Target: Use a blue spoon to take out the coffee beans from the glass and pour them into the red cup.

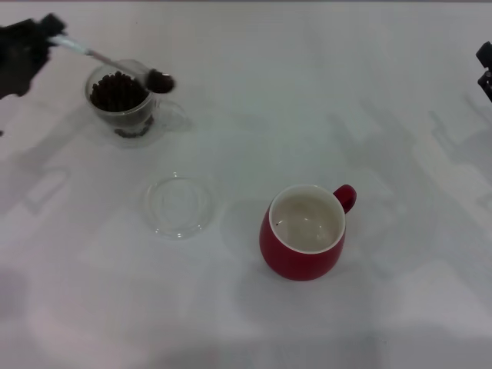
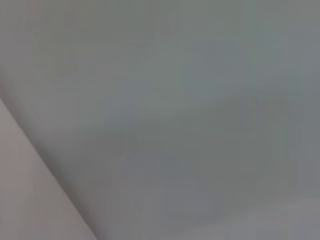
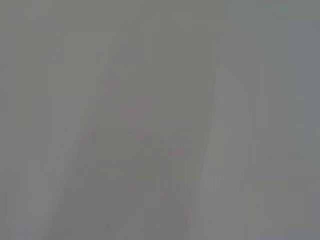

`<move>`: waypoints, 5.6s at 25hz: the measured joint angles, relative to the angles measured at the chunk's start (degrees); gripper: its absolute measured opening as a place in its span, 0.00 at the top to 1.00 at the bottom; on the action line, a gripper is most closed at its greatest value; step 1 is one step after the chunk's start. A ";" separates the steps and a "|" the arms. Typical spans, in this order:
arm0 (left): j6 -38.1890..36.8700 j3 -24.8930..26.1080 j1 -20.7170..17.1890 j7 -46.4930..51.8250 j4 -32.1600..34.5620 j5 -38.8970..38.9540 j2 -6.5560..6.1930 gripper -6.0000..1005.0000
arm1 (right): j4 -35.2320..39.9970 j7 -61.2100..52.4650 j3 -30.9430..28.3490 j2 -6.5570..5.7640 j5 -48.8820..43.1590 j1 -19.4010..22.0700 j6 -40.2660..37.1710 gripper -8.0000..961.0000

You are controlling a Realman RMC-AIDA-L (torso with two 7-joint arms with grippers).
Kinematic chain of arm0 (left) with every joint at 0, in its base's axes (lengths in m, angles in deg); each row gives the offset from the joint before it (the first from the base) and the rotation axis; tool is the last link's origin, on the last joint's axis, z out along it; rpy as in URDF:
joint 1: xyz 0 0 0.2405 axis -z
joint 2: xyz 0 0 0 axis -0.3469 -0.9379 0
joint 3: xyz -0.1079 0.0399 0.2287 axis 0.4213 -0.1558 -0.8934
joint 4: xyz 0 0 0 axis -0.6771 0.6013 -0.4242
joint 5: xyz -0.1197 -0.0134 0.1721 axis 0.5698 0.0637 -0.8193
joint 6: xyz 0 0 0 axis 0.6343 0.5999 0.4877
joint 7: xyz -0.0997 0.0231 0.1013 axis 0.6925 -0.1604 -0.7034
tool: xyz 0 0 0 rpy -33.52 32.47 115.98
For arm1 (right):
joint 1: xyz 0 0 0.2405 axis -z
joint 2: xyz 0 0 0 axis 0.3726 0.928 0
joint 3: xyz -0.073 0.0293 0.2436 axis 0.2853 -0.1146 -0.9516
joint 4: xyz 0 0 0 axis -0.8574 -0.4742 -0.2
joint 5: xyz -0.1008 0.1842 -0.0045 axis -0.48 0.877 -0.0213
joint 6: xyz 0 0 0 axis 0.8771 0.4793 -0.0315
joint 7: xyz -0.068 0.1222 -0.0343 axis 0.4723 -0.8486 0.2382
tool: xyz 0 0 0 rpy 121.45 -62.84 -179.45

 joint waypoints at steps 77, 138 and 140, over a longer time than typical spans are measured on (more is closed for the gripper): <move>-13.49 -0.08 18.97 -15.07 -15.61 -22.12 2.59 0.86 | -0.14 -0.90 1.08 0.00 0.43 0.37 -1.70 0.29; 2.18 -0.08 2.59 -18.12 -11.80 -22.04 3.29 0.54 | 0.67 -0.90 1.23 0.00 1.40 0.33 -1.75 0.29; 0.67 -0.10 2.31 -19.88 -13.10 -20.49 3.05 0.54 | 0.67 -0.90 1.24 0.00 1.40 0.41 -1.93 0.29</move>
